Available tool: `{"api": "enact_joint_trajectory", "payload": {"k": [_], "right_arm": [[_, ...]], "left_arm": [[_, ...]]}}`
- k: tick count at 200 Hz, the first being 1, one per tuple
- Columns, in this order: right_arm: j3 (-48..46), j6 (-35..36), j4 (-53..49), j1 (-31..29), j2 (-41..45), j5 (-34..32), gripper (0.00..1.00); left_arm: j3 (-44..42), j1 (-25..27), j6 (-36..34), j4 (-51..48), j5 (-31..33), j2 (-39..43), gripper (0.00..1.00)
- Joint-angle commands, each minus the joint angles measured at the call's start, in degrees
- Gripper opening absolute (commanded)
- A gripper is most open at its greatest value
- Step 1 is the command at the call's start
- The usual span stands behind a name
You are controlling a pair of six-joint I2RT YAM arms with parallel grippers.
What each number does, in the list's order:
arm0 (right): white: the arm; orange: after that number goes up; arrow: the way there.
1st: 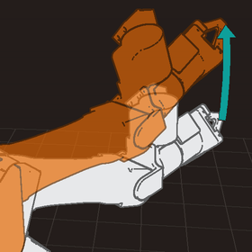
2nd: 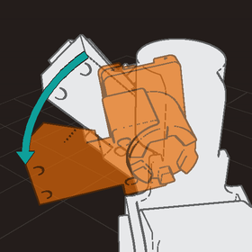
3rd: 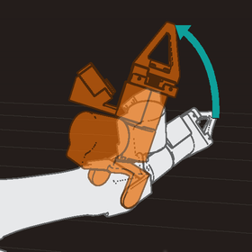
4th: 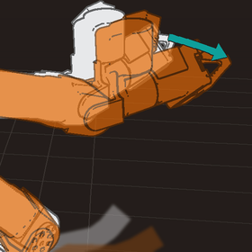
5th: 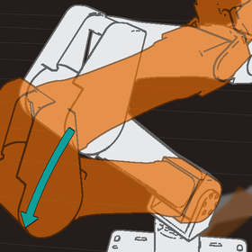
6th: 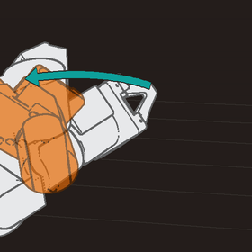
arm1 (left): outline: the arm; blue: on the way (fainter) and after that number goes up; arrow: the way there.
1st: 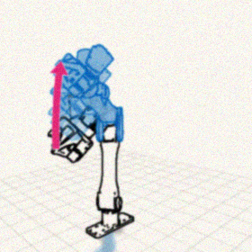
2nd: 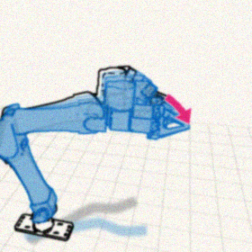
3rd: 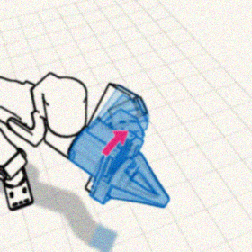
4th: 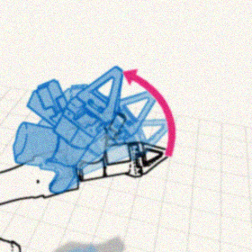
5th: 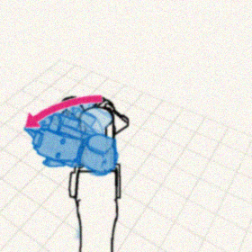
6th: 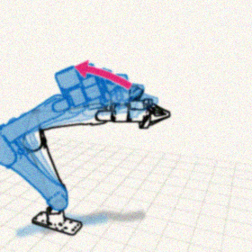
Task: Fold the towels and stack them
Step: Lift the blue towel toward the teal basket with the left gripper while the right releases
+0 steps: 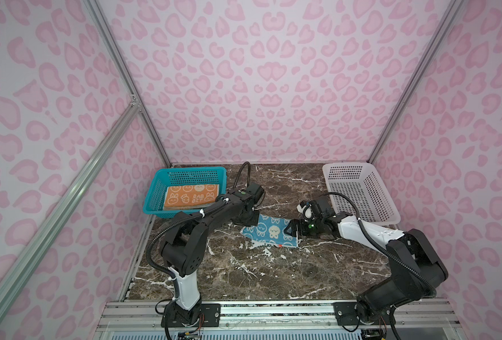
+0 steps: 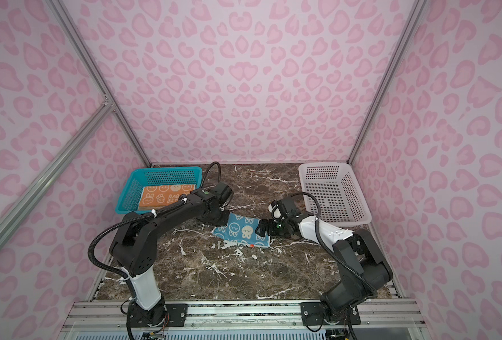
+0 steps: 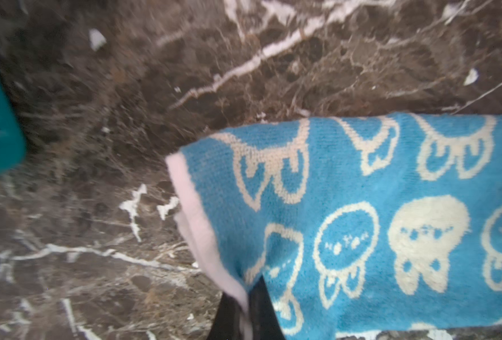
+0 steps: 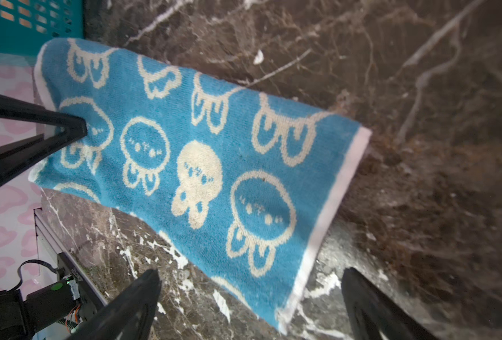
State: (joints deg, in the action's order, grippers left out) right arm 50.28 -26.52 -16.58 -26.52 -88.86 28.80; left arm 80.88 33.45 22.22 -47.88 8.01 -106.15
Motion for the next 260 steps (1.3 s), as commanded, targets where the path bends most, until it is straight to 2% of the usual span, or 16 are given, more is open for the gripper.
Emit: {"api": "enact_joint_trajectory", "payload": {"k": [1, 33, 57, 96, 127, 187, 214, 260], "right_arm": [[2.7, 1.6, -3.5, -0.1, 0.8, -1.2, 0.98], [9.5, 2.6, -5.9, -1.4, 0.6, -1.3, 0.98], [15.4, 3.8, -7.8, -3.4, -0.8, -3.1, 0.98], [22.9, 5.1, -9.9, -6.7, -4.6, -6.3, 0.98], [24.9, 4.4, -9.3, -8.4, -7.4, -6.6, 0.98], [31.6, 4.8, -9.3, -10.4, -14.9, -7.7, 0.98], [37.7, 4.7, -9.9, -10.7, -18.9, -7.0, 0.98], [49.1, 4.8, -12.6, -11.3, -27.5, -5.9, 0.98]], "left_arm": [[4.0, -0.1, -3.4, -7.5, 9.2, -0.3, 0.04], [11.0, -1.5, -5.8, -12.6, 19.7, -2.0, 0.04], [15.9, -3.6, -8.1, -13.4, 24.8, -2.4, 0.04], [22.1, -8.4, -14.8, -12.1, 24.2, -3.8, 0.04], [25.6, -11.5, -20.5, -11.5, 28.4, -5.9, 0.04], [24.5, -21.4, -22.8, -2.6, 26.4, -5.5, 0.04], [24.5, -24.1, -24.3, -0.1, 25.1, -7.0, 0.04], [24.7, -27.3, -26.5, 2.8, 26.5, -9.3, 0.04]]}}
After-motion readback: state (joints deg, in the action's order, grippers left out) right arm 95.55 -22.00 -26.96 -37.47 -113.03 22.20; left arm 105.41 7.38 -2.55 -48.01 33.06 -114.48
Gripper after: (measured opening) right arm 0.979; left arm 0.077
